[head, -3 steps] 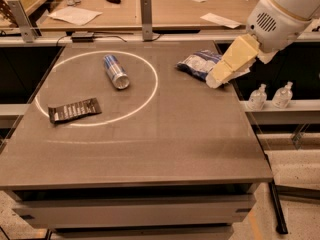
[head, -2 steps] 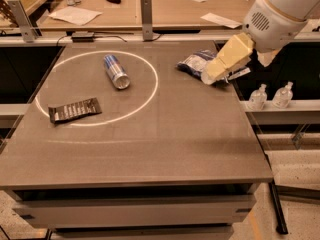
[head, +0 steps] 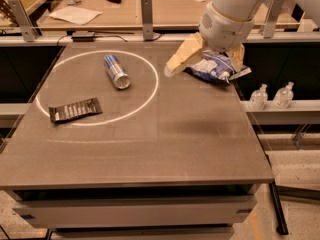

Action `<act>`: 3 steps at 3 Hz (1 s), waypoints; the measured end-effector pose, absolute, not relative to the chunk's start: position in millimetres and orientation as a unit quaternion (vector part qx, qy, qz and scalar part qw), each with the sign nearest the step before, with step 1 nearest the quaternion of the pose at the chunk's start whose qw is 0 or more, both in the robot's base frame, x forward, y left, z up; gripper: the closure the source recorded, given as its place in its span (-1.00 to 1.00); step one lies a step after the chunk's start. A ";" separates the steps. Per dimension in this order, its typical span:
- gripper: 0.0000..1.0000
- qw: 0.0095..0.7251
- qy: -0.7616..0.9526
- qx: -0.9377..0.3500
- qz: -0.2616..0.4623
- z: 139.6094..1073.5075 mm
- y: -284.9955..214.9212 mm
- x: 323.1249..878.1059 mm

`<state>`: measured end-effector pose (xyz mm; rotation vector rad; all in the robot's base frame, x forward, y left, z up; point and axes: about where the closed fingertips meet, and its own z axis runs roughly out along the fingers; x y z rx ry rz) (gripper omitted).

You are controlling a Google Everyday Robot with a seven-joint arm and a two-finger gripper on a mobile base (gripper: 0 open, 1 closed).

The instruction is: Place redbull can upright

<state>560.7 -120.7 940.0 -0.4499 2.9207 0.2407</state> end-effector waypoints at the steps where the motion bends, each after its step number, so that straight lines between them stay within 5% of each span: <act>1: -1.00 0.082 0.986 -0.137 0.054 936.7 -86.4 567.7; 3: -1.00 0.085 0.983 -0.159 0.039 936.8 -33.7 595.6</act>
Offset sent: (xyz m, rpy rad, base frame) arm 0.0198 0.0910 -0.0065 -0.1450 0.0329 -0.0048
